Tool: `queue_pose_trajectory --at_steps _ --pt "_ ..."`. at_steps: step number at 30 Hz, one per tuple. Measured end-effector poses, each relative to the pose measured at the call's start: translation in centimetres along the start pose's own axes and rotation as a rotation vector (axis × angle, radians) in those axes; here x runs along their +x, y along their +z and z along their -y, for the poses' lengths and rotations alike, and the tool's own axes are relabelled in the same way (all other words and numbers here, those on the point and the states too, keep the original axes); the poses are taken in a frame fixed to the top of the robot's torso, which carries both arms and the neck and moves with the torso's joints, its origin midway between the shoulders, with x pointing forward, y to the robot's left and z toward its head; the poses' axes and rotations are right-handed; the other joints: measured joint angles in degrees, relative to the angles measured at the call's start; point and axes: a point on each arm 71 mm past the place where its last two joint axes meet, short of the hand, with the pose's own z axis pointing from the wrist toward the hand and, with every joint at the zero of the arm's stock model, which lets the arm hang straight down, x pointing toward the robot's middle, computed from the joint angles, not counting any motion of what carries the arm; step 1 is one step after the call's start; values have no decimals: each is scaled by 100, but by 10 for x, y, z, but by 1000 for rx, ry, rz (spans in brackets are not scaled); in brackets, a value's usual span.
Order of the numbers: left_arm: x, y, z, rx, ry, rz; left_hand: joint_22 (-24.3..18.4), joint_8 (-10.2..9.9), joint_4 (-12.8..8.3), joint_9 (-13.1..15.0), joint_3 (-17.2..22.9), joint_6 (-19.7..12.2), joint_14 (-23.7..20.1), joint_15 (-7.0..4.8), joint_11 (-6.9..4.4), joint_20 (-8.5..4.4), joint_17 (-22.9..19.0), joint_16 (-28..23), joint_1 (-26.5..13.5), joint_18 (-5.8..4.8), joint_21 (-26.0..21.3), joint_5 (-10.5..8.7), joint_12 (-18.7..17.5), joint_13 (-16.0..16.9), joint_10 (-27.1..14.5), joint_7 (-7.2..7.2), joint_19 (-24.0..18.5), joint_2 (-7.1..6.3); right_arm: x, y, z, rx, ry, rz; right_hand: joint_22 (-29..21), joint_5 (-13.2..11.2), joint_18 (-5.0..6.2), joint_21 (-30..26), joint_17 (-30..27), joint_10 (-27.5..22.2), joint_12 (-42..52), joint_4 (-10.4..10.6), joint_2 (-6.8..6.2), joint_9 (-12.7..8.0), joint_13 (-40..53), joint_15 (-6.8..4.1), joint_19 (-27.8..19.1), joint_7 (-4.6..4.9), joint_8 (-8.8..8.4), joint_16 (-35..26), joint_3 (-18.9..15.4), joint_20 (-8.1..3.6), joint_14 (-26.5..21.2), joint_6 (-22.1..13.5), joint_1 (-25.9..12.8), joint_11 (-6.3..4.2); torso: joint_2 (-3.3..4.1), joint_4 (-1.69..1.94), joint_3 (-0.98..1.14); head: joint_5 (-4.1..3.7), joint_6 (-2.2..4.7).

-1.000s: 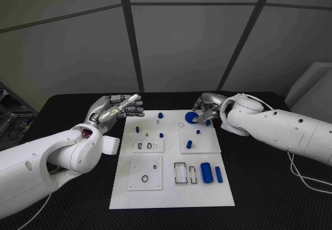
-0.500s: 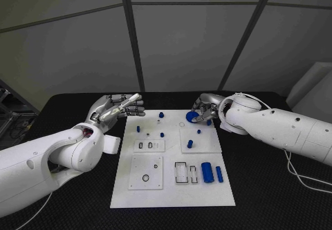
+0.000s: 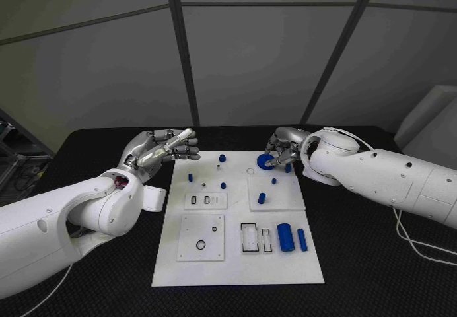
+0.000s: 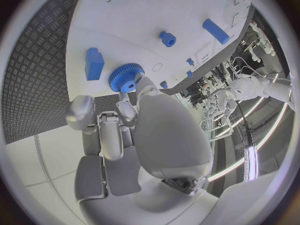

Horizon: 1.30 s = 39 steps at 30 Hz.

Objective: Assemble the parts on the task board

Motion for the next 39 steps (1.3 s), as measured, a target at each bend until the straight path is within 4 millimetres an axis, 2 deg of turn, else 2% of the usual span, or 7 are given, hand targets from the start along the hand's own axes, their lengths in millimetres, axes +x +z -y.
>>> queue_pose_trajectory --at_steps 1,4,10,13,20,29,39 --pt "0 0 0 0 0 0 0 0 0 0 0 0 0 0 0 0 0 0 0 0 0 0 0 0 0 0 0 0 0 0 0 -2 -3 4 36 -42 -75 22 0 24 14 -25 14 -1 35 -8 9 7 1 0 44 -9 8 7 14 -1 -1 -1 1 0 4" --pt "0 0 0 0 0 0 0 0 0 0 0 0 0 0 0 0 0 0 0 0 0 0 0 0 0 0 0 0 -1 0 -2 -11 -14 23 119 -59 -83 66 0 93 47 -76 62 -4 117 -8 50 20 1 16 122 -8 8 23 63 -29 -1 -1 1 1 14" --pt "0 0 0 -1 0 -1 0 0 0 0 0 0 0 0 0 0 0 0 0 0 0 0 0 0 0 0 0 0 -2 -4 -13 -57 -25 68 226 -135 -83 117 -1 142 91 -98 65 -4 197 -8 82 20 1 34 163 -16 8 58 67 -20 -1 -1 2 11 26" --pt "0 0 0 -1 -1 -1 0 0 0 0 0 0 0 0 0 0 0 0 0 0 0 0 0 0 0 0 0 0 -3 -10 -26 -101 -26 93 248 -18 -83 132 -1 143 91 -107 37 -10 191 -8 103 19 0 55 217 -18 8 59 95 -20 -2 -1 2 20 29" --pt "0 0 0 -1 -1 -1 0 0 0 0 0 0 0 0 0 0 -1 0 0 0 0 0 0 0 0 0 0 0 -3 -18 -55 -183 -34 127 274 88 -82 132 -1 142 91 -141 11 -46 176 -8 112 18 -56 55 283 -27 8 60 120 -20 -2 -1 1 38 35" --pt "3 1 -1 -1 -3 -5 0 -22 -16 0 -16 0 0 0 0 0 4 0 0 0 0 0 -22 0 0 0 0 0 3 -11 -93 -252 -65 165 313 132 -82 159 -2 142 91 -143 -22 -55 176 -7 112 11 -107 78 314 -27 8 66 88 -20 -2 16 -7 90 31" --pt "4 2 -1 -1 -5 -8 0 -22 -16 0 -16 0 0 0 0 0 4 0 0 0 0 0 -21 0 0 0 0 0 12 4 -121 -281 -89 180 327 158 -81 159 -2 142 90 -143 -22 -54 170 -7 112 6 -134 78 315 -27 8 65 88 -20 1 23 -8 115 8"
